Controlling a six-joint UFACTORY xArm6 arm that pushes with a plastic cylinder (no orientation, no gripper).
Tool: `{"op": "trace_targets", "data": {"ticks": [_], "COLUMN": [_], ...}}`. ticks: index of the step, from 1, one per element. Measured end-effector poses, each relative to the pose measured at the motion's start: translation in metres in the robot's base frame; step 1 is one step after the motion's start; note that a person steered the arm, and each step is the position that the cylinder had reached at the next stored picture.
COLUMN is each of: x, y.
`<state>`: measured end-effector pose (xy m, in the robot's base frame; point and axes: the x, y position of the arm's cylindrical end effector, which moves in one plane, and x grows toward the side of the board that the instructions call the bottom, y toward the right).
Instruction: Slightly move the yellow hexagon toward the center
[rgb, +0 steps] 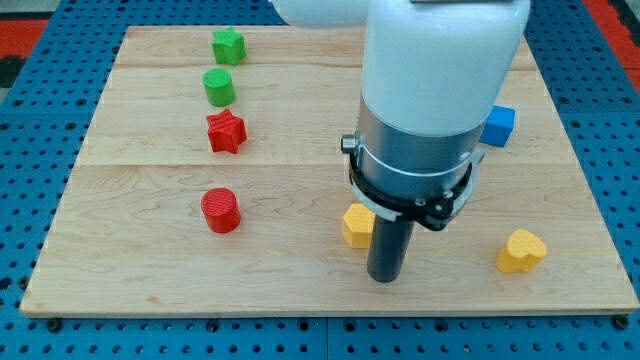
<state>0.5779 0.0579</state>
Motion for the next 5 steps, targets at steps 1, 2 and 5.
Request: {"op": "trace_targets", "data": {"ticks": [1, 2, 5], "x": [-0.004, -0.004, -0.010], "y": [0.000, 0.000, -0.030]}}
